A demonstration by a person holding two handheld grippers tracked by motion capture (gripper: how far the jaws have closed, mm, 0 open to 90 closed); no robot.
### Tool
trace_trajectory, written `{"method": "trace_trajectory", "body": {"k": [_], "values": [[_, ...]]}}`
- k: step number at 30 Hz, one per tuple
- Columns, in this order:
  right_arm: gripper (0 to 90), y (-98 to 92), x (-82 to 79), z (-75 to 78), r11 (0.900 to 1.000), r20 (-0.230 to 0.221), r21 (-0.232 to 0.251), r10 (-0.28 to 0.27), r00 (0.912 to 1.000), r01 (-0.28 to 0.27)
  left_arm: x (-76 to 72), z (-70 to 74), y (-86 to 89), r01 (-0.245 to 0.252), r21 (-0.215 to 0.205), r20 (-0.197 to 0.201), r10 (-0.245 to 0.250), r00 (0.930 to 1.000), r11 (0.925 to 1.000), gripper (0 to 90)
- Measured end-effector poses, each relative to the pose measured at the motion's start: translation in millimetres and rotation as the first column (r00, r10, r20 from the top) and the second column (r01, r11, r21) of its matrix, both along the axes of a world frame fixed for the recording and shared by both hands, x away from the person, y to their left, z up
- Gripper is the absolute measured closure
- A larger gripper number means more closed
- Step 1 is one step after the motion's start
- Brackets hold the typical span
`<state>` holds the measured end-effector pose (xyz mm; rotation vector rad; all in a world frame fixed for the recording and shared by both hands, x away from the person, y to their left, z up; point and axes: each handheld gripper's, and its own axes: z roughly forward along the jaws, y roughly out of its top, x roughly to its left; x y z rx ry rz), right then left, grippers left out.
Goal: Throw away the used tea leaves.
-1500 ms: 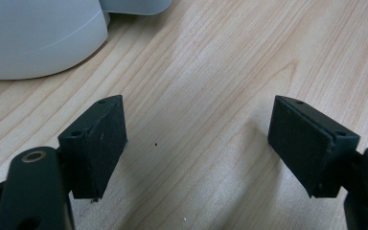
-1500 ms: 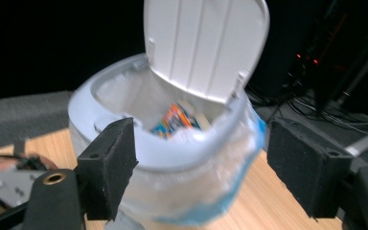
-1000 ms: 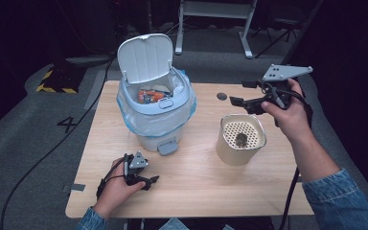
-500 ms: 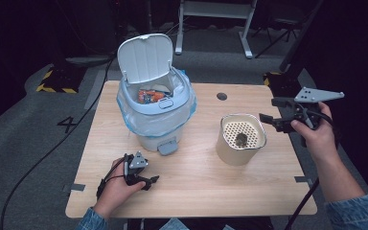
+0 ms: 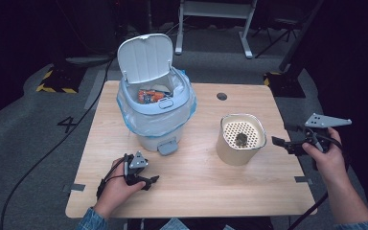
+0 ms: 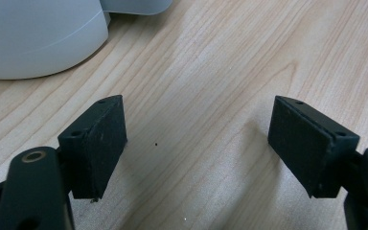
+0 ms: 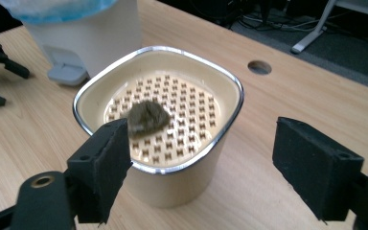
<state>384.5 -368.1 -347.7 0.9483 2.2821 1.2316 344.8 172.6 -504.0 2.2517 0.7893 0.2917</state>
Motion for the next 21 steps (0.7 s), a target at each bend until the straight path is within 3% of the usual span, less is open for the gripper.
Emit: {"method": "trace_trajectory", "body": {"k": [5, 6, 9, 10, 15, 21], "values": [[19.2, -3.7, -7.3, -23.9, 0.999, -0.021, -0.031, -0.008, 0.9998, 0.008, 0.1, 0.0, 0.1, 0.0, -0.001, 0.0, 0.0, 1.0, 1.0, 21.4], [19.1, -3.9, -10.1, -36.1, 0.999, -0.033, -0.034, -0.007, 0.9994, 0.006, 0.1, -0.1, 0.1, 0.0, -0.003, -0.002, 0.0, 1.0, 1.0, 21.5], [19.1, -3.6, -12.1, -44.9, 0.999, -0.038, -0.04, -0.008, 0.9993, 0.007, 0.2, 0.0, 0.3, -0.006, -0.004, -0.001, 0.006, 1.0, 1.0, 21.7], [19.1, -2.8, -14.6, -54.9, 0.999, -0.044, -0.048, -0.007, 0.999, 0.005, 0.2, 0.0, 0.4, -0.006, -0.003, -0.001, 0.006, 1.0, 1.0, 21.7], [19.2, -0.7, -19.0, -76.6, 0.996, -0.061, -0.085, -0.002, 0.9981, -0.003, 0.0, 0.0, 0.1, -0.006, -0.003, -0.002, 0.006, 1.0, 1.0, 21.7], [19.6, 0.3, -21.2, -107.3, 0.996, -0.092, -0.084, -0.018, 0.9956, 0.01, 0.2, 0.2, 1.1, -0.018, -0.007, -0.001, 0.018, 0.9998, 0.9998, 23.3]]}}
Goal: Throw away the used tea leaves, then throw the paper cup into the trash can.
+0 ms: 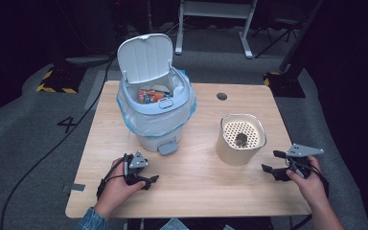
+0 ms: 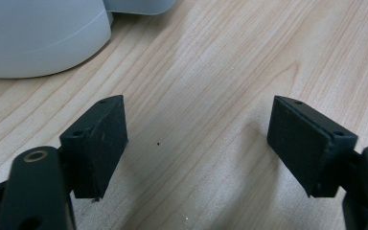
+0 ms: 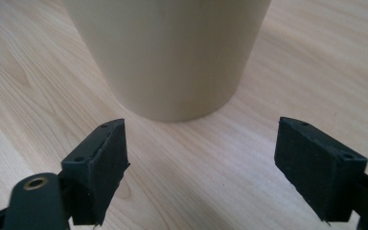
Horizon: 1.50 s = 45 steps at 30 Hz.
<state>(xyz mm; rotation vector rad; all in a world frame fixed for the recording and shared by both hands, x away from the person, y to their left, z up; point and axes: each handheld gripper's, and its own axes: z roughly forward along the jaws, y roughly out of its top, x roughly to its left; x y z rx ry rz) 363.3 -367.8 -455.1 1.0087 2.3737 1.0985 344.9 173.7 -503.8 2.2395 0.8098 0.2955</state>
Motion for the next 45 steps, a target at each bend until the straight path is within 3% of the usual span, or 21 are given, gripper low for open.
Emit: {"method": "trace_trajectory", "body": {"k": [3, 13, 15, 31, 38, 45], "values": [[19.5, 1.5, -1.2, -17.5, 1.0, -0.023, -0.019, -0.02, 0.9995, 0.02, 0.3, 0.1, 0.5, -0.004, -0.002, 0.001, 0.004, 1.0, 1.0, 24.4], [17.6, 7.7, -5.6, -44.8, 0.997, -0.034, -0.061, -0.038, 0.9987, 0.036, -0.6, 0.2, 3.6, -0.022, -0.005, -0.001, 0.022, 0.9998, 0.9998, 25.9], [15.7, 8.7, -6.9, -48.8, 0.999, -0.025, -0.034, -0.041, 0.9988, 0.04, -0.5, 0.2, 3.8, -0.022, -0.005, -0.002, 0.022, 0.9998, 0.9997, 25.9], [15.5, 8.3, -7.4, -49.1, 0.999, -0.03, -0.03, -0.04, 0.9987, 0.039, -1.2, 5.4, 11.4, -0.042, -0.015, -0.033, 0.042, 0.9986, 0.999, 29.9], [15.6, 8.3, -7.4, -49.1, 0.999, -0.03, -0.03, -0.041, 0.9987, 0.04, -1.3, 20.2, 19.2, -0.051, -0.037, -0.005, 0.051, 0.9987, 0.998, 30.4], [15.5, 8.3, -7.4, -49.2, 0.999, -0.03, -0.03, -0.04, 0.9987, 0.039, 1.4, 54.6, 39.2, -0.072, -0.096, 0.05, 0.077, 0.9958, 0.9928, 30.9]]}}
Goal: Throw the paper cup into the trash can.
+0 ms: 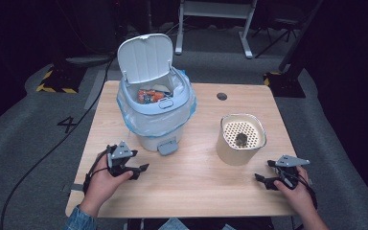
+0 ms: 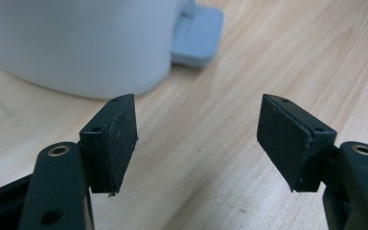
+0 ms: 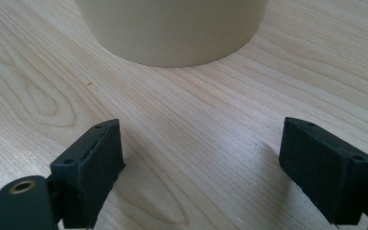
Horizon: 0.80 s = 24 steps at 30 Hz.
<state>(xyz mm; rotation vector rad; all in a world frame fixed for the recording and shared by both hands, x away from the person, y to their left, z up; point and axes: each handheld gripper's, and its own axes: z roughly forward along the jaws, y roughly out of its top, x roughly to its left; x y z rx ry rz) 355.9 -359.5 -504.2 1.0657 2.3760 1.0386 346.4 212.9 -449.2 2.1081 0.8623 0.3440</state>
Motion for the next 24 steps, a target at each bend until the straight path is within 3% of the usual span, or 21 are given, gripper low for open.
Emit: {"method": "trace_trajectory", "body": {"k": [6, 16, 24], "values": [[15.6, 0.0, 0.0, 0.0, 1.0, 0.0, 0.0, 0.0, 1.0, 0.0, 3.1, 27.8, 16.9, -0.027, -0.024, 0.03, 0.027, 0.9992, 0.9994, 32.6], [15.5, 0.0, 0.0, -0.1, 1.0, 0.0, 0.0, 0.0, 1.0, 0.0, 7.3, 64.2, 34.0, -0.047, -0.134, 0.072, 0.058, 0.9957, 0.9898, 36.7], [15.6, 0.0, 0.0, -0.1, 1.0, 0.0, 0.001, 0.0, 1.0, 0.0, 13.7, 97.4, 40.4, -0.049, -0.167, 0.114, 0.069, 0.9912, 0.9847, 37.5]]}}
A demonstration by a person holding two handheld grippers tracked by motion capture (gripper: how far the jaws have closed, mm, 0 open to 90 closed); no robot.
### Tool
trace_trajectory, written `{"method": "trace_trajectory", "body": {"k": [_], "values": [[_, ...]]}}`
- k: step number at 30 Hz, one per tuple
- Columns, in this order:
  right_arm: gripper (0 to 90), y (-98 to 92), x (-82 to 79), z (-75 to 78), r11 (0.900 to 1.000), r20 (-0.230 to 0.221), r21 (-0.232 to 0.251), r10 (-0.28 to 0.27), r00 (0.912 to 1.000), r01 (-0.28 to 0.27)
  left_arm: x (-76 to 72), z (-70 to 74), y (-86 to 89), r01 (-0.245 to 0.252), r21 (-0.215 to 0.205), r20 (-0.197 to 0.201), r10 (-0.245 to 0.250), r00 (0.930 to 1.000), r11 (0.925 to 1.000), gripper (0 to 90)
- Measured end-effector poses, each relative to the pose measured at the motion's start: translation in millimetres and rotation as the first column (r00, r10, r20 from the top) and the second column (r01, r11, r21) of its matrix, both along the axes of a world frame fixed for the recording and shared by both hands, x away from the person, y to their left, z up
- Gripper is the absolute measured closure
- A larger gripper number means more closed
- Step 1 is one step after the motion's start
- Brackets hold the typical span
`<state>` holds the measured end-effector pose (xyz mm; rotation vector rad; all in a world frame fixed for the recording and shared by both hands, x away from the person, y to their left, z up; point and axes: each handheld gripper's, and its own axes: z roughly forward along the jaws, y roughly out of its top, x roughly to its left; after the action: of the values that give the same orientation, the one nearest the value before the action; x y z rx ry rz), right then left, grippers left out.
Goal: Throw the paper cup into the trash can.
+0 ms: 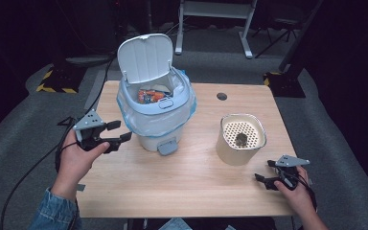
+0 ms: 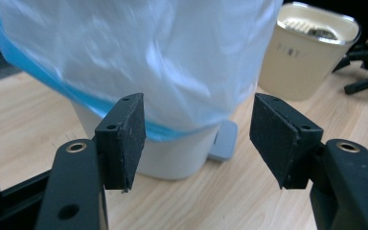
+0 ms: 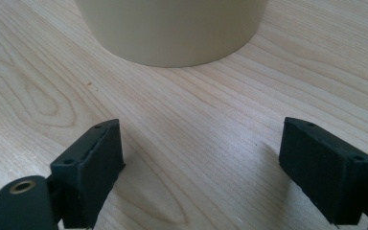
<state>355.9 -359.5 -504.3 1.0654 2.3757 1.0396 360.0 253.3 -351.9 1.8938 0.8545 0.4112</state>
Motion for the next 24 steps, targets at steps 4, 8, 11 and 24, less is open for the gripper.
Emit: {"method": "trace_trajectory", "body": {"k": [4, 8, 11, 24], "values": [[15.6, 0.0, 0.0, 0.0, 1.0, 0.0, 0.0, 0.0, 1.0, 0.0, 5.7, 16.0, 1.7, -0.007, -0.007, 0.02, 0.007, 0.9998, 1.0, 37.3], [15.6, 0.0, 0.0, 0.0, 1.0, 0.0, 0.0, 0.0, 1.0, 0.0, 10.9, 29.6, 1.9, -0.009, -0.023, 0.035, 0.009, 0.9993, 0.9997, 37.2], [15.6, 0.0, 0.0, 0.0, 1.0, 0.0, 0.0, 0.0, 1.0, 0.0, 15.7, 39.8, 2.3, -0.014, -0.032, 0.049, 0.016, 0.9987, 0.9994, 36.9], [15.6, 0.0, 0.0, 0.0, 1.0, 0.0, 0.0, 0.0, 1.0, 0.0, 35.5, 67.3, 5.9, -0.048, -0.062, 0.081, 0.053, 0.9953, 0.9969, 36.5]]}}
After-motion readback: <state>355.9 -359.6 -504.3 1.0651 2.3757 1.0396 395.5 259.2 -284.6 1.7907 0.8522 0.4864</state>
